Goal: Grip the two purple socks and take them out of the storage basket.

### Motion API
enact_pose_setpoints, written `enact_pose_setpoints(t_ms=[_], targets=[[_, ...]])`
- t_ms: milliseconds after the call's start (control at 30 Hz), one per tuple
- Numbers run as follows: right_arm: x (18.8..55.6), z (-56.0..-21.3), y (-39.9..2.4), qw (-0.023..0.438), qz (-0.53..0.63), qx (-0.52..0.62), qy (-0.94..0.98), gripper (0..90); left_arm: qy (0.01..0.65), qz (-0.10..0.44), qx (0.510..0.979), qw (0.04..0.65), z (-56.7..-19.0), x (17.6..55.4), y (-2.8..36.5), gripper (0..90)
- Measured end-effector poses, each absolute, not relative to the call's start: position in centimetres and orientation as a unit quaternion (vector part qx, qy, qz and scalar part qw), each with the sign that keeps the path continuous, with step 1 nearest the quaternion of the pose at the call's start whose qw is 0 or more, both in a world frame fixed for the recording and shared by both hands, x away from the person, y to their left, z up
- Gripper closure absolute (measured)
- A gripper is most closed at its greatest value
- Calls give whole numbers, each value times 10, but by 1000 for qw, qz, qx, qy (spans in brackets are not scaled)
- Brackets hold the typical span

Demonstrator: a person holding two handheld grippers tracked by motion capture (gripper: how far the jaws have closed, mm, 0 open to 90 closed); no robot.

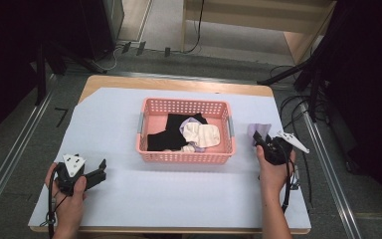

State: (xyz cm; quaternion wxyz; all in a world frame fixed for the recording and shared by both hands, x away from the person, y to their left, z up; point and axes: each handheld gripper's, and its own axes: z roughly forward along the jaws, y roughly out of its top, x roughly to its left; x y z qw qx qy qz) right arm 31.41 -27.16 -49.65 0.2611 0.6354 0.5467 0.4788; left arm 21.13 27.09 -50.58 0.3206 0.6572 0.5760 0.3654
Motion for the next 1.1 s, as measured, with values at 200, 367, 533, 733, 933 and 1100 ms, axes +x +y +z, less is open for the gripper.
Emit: enact_pose_setpoints(t_ms=[200, 367, 533, 733, 933, 1100], targets=[[308, -465, -238, 270, 510, 595, 559, 508, 576, 363, 659, 319, -506, 211, 271, 155], [310, -453, -209, 260, 522, 566, 583, 510, 576, 362, 659, 319, -506, 211, 271, 155], [317, -448, -164, 248, 523, 538, 613, 527, 575, 361, 660, 321, -506, 212, 271, 155], [324, -449, -133, 233, 504, 523, 646, 546, 575, 359, 663, 317, -505, 212, 271, 155], [333, -460, -110, 204, 468, 524, 682, 564, 575, 359, 665, 315, -505, 212, 271, 155], [336, -464, -101, 183, 447, 528, 698, 579, 573, 362, 665, 315, -506, 212, 271, 155]])
